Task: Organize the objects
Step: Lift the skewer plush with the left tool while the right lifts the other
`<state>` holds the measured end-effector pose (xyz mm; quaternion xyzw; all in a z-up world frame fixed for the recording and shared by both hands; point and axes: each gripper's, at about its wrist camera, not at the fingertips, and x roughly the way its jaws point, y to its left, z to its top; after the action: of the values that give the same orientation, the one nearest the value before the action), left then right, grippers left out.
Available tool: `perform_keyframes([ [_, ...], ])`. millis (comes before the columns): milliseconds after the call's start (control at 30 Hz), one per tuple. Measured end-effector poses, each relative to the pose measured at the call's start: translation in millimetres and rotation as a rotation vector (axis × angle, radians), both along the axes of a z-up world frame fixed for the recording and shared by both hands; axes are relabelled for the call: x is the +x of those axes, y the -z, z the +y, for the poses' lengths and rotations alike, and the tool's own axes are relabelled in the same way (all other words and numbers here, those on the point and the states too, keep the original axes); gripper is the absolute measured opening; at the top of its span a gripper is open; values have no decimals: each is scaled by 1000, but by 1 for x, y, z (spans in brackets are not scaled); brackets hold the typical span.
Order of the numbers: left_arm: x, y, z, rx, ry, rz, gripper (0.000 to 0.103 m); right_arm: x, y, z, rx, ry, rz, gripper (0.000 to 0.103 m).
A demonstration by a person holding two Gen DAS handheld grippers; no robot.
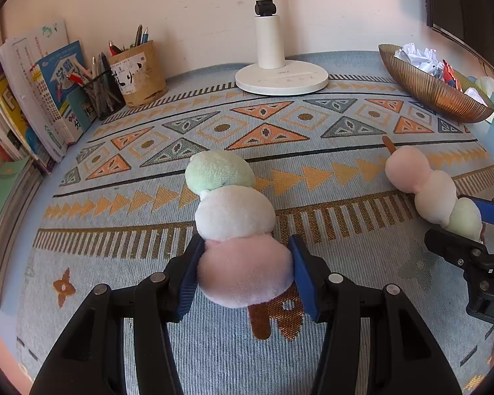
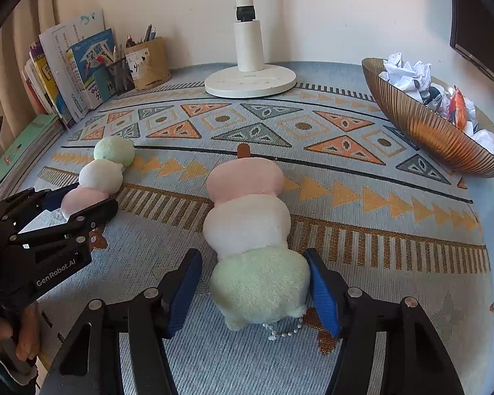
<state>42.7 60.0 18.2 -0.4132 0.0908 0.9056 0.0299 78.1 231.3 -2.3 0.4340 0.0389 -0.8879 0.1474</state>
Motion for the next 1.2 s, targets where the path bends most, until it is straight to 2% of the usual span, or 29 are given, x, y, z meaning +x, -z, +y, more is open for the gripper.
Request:
perform_keyframes([
  [167, 0, 0, 0, 0, 0, 0, 50, 0, 0, 2, 0, 9, 6, 54],
  [1200, 1, 0, 0, -5, -1, 1, 50, 3, -2, 2, -6, 7, 18, 53],
])
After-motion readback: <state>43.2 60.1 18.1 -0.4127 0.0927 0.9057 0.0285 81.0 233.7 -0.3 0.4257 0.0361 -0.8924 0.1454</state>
